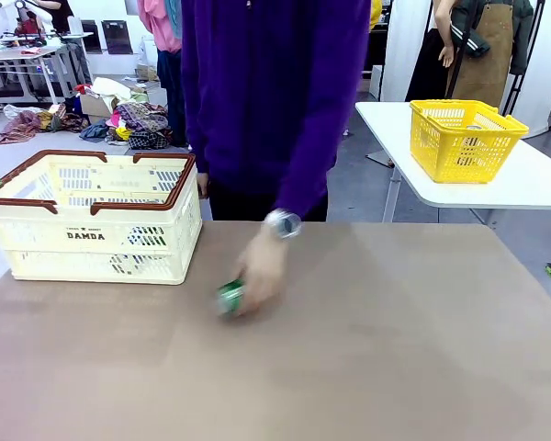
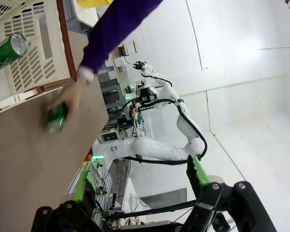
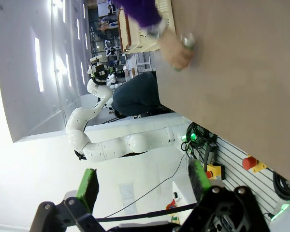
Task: Place the drinks into the Shopping basket.
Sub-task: Pick up one drink and place it into the Shopping basket.
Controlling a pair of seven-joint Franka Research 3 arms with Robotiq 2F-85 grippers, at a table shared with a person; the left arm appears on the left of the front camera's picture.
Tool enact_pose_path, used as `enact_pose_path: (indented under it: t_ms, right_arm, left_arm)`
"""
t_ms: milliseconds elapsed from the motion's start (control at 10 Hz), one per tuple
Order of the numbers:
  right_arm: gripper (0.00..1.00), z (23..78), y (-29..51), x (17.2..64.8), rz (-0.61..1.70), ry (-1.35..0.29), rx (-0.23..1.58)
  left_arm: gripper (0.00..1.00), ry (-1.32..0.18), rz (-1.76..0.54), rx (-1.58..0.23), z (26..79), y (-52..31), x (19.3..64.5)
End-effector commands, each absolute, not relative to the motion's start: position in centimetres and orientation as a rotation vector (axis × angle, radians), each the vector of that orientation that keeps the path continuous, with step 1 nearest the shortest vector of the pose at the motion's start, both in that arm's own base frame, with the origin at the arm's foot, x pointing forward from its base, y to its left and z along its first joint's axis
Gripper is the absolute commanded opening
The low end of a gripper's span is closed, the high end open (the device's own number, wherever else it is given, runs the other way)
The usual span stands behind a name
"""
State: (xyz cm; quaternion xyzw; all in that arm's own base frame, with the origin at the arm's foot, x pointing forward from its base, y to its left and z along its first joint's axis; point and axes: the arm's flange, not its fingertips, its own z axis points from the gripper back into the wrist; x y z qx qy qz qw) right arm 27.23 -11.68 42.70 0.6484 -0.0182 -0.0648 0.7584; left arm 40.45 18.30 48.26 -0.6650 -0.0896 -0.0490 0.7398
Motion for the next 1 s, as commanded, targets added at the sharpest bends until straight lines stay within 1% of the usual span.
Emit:
enact_pose_path:
  t_ms: [0,900]
  right_arm:
    - [1.0,43.13,-11.59,27.22,-0.153,-0.037,1.428]
    - [1.0,43.13,-11.59,27.22,-0.153,-0.037,1.428]
  left_arm:
    - [1.0,-0.194,-0.127,-1.459,48.56,18.51,40.12]
    - [1.0,-0.194,-0.127,-1.459,48.56,18.51,40.12]
